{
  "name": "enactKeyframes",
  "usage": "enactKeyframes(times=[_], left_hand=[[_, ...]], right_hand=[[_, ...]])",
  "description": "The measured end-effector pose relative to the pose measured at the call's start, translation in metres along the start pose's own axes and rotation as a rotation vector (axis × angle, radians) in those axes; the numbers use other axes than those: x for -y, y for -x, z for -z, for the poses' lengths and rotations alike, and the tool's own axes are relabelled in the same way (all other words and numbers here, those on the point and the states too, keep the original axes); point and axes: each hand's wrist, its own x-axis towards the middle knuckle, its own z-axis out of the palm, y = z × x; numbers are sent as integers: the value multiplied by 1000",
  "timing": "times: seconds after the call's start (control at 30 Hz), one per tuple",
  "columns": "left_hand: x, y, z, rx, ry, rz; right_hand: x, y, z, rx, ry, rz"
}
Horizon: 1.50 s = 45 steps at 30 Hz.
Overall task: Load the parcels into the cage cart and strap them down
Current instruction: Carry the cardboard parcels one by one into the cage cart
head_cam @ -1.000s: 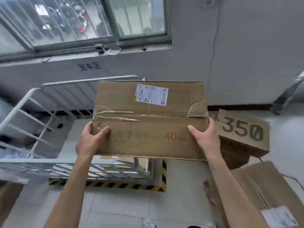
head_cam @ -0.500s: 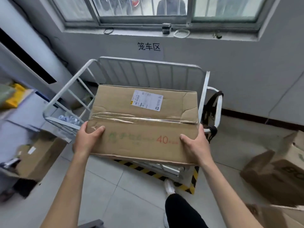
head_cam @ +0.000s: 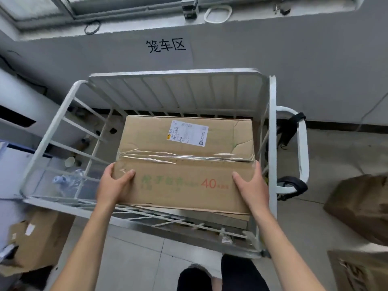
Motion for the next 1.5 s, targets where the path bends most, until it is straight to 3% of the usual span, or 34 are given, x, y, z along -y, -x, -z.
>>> enactKeyframes(times=[0.27, 0.57, 0.7, 0.8, 0.87, 0.93, 1.03, 1.13, 1.27, 1.5], left_hand=[[38, -71, -95, 185, -116, 121], [67, -183, -202, 301, -178, 155], [67, -255, -259, 303, -188, 79], [66, -299, -311, 407, -149, -14], [71, -311, -344, 509, -203, -63], [76, -305, -367, 506, -384, -96], [83, -274, -380, 428, -645, -455], [89, -246, -387, 601, -842, -655], [77, -256, -407, 597, -872, -614], [-18, -298, -470, 586, -872, -642]], right_hand=[[-31, -44, -31, -66, 117, -202], [-82, -137, -104, -217, 174, -289], [-103, -219, -132, -242, 169, -247], [-125, -283, -147, -175, 200, -176], [-140, -308, -158, -90, 341, -196], [-152, -310, -173, -46, 563, -251], [-161, -285, -203, -51, 848, -144], [-163, -253, -231, 113, 919, -122], [-157, -275, -225, 166, 973, -138], [-115, -385, -165, 142, 956, -50]])
